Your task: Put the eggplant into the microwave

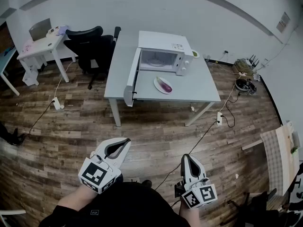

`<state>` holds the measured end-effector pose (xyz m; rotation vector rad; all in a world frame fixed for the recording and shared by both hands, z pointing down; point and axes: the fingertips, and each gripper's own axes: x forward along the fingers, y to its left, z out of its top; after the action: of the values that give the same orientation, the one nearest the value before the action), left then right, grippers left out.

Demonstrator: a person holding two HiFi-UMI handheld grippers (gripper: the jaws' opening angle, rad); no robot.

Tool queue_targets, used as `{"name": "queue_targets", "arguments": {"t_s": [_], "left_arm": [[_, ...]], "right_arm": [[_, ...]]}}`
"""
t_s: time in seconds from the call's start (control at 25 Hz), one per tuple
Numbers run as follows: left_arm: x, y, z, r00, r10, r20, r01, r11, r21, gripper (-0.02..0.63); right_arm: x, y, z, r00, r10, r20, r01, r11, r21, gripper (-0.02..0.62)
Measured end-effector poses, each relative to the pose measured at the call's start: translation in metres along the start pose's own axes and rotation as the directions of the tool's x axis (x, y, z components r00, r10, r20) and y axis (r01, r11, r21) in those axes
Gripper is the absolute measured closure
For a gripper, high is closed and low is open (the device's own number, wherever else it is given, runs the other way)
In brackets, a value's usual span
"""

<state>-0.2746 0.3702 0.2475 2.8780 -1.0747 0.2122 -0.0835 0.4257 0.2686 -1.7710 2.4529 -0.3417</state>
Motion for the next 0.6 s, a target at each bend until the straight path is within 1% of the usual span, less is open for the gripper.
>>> {"name": "queue_targets", "arguments": {"t_s": [0.32, 0.6], "left_arm": [[0.002, 0.001, -0.003, 1.000, 0.003, -0.007, -0.003, 1.000, -0.002, 0.598], [0.010, -0.014, -0.005, 1.000, 0.003, -0.022, -0.002, 1.000, 0.005, 0.597]], "right_arm": [[0.002, -0.002, -0.003, 1.000, 0.003, -0.008, -0.002, 1.000, 0.008, 0.583], [-0.009, -0.015, -0.005, 1.000, -0.011, 0.002, 0.011, 1.000, 0.012, 0.581]]}}
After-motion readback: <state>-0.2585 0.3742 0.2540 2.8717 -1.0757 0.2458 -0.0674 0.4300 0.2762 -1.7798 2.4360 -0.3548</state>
